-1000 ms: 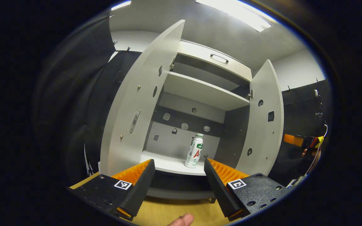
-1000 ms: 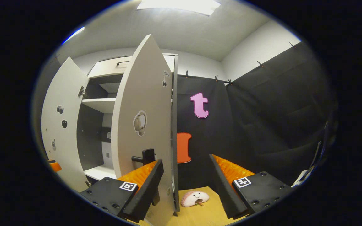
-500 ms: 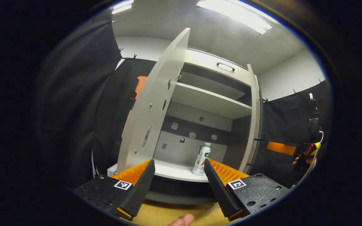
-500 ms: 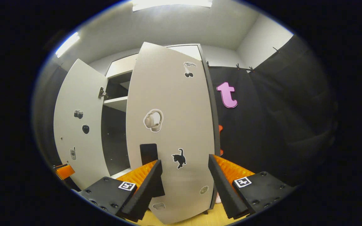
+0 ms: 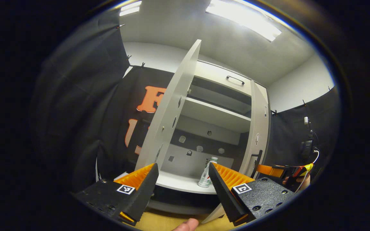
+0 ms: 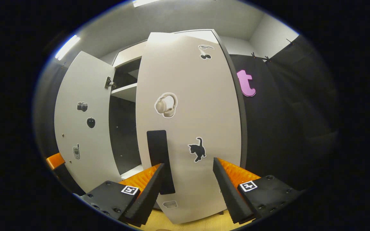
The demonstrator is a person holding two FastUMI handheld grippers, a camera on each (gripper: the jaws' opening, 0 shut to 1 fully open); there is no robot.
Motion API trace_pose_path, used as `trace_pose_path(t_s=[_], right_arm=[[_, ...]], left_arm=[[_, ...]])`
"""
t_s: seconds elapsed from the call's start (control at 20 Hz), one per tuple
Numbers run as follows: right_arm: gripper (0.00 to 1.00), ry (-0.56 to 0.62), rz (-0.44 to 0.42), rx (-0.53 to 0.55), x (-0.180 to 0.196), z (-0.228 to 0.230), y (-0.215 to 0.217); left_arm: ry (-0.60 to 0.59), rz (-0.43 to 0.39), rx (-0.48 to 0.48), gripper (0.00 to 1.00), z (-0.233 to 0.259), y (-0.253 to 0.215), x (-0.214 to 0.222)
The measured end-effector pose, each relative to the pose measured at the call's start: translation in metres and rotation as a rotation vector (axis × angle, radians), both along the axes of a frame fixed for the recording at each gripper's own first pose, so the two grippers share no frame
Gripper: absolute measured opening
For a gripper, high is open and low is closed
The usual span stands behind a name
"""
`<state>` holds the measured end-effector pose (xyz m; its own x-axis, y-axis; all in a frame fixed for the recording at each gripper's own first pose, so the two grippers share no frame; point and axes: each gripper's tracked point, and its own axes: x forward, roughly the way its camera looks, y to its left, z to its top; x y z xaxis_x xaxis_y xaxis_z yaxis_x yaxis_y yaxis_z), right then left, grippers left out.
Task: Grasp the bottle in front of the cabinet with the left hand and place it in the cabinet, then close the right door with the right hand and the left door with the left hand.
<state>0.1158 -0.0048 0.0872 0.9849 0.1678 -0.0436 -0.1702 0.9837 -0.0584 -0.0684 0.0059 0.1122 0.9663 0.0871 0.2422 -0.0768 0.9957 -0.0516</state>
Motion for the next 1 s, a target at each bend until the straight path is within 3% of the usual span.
trace_pose_path(t_s=[0.2, 0.5, 0.75, 1.0], right_arm=[[0.98, -0.009, 0.009, -0.020, 0.012, -0.003, 0.009], [0.97, -0.022, 0.002, -0.025, 0.023, -0.006, 0.018], [0.98, 0.003, 0.012, 0.006, 0.027, -0.010, 0.019], [0.98, -0.008, 0.031, 0.008, 0.005, -0.008, 0.016]], left_arm=[[-0.041, 0.068, 0.010, 0.95, 0.024, 0.019, -0.014], [-0.084, 0.238, 0.025, 0.95, 0.041, 0.071, -0.042], [-0.128, 0.376, -0.065, 0.95, 0.043, 0.123, -0.048], [-0.081, 0.391, -0.074, 0.92, 0.038, 0.155, -0.016]])
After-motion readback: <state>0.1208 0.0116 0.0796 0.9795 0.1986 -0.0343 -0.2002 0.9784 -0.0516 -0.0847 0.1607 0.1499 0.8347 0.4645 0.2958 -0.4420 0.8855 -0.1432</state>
